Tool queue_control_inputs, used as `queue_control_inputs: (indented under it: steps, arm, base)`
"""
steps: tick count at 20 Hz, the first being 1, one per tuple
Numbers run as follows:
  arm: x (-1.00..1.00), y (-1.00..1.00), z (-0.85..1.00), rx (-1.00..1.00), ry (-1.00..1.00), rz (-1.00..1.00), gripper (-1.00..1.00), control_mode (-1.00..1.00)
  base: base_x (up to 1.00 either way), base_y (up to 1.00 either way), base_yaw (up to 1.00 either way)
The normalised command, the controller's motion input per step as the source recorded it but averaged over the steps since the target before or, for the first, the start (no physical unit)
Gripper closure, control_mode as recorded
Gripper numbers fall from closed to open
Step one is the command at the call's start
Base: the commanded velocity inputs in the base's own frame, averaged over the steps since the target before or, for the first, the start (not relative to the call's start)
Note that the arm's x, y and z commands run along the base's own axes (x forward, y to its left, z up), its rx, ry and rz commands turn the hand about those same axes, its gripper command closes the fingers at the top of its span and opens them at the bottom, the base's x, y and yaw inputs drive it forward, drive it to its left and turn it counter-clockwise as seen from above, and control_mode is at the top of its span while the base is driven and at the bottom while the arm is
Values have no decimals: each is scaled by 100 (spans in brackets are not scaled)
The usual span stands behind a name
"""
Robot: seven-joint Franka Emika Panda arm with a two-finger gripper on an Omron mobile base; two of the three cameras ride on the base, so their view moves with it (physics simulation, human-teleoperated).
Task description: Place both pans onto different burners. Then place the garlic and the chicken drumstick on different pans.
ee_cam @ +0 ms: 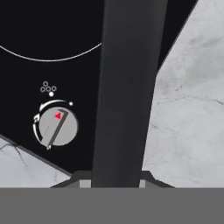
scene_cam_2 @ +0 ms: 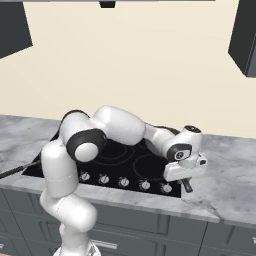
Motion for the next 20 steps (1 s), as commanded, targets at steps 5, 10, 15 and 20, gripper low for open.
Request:
queue_control_inputs:
  steps: [5, 10, 15, 20]
  arm:
    - [1, 0, 0, 0, 10, 6, 100, -100]
    - [3, 5, 1, 0, 4, 18, 100, -100]
    - [3, 17, 2, 0, 7, 23, 100, -100]
    - [13, 57, 0, 0, 9, 3, 100, -100]
  base:
    - [0, 0, 0]
    - [0, 0, 0]
    - [0, 0, 0]
    - [0, 0, 0]
